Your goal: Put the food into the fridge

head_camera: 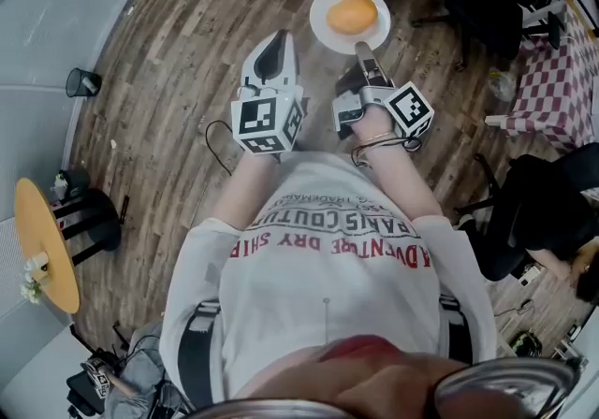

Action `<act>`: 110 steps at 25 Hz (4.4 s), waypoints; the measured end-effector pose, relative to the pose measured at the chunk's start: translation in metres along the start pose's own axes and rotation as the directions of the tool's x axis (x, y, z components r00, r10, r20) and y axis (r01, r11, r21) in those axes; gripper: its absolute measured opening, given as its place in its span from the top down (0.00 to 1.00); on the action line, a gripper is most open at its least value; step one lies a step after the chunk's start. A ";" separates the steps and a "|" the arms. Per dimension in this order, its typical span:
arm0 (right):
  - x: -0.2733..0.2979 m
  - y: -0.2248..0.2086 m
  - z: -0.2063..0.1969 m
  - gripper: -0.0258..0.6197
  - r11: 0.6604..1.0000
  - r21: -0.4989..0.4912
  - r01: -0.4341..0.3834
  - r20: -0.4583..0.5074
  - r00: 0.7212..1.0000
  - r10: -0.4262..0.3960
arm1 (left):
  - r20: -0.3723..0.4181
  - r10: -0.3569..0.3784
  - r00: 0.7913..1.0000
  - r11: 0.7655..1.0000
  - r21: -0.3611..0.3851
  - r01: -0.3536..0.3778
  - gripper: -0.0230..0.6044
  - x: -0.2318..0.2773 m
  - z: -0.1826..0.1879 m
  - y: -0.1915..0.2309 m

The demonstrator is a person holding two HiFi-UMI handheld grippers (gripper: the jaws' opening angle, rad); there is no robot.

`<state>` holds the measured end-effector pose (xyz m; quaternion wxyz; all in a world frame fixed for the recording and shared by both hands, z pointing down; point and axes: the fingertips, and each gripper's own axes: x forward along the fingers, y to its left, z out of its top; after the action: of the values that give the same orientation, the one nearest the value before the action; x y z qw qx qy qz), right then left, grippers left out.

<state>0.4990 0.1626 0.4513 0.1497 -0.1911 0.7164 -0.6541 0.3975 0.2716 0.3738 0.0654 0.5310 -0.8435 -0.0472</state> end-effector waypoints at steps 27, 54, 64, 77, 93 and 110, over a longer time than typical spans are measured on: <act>0.206 0.004 -0.040 0.91 0.999 -0.013 0.042 0.089 0.995 -0.041 | -0.035 -0.063 0.997 0.997 -0.037 0.061 0.91 0.149 0.021 0.175; 0.515 0.003 -0.082 0.91 0.997 0.057 0.056 0.073 0.996 -0.060 | -0.060 -0.052 0.997 0.994 -0.102 0.046 0.91 0.355 0.043 0.401; 0.659 0.015 0.003 0.91 0.999 0.023 0.036 0.012 0.999 -0.036 | -0.042 -0.030 0.999 0.995 -0.092 0.026 0.91 0.521 0.070 0.408; 0.730 -0.004 0.101 0.91 0.998 0.039 0.048 0.095 0.994 -0.052 | -0.075 -0.123 0.990 0.989 -0.092 0.116 0.91 0.652 0.059 0.373; 0.808 -0.003 0.172 0.91 0.995 0.073 0.068 0.426 0.900 -0.092 | -0.110 -0.438 0.892 0.898 -0.090 0.430 0.91 0.823 0.080 0.373; 0.889 -0.007 0.222 0.91 0.989 0.096 0.115 0.605 0.782 -0.150 | -0.190 -0.621 0.761 0.783 -0.110 0.612 0.91 0.910 0.066 0.385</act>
<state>-0.1816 -0.4508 0.4680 0.3316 -0.4375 0.5968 -0.5852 -0.3445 -0.3829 0.4209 0.1482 0.7790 -0.6087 -0.0256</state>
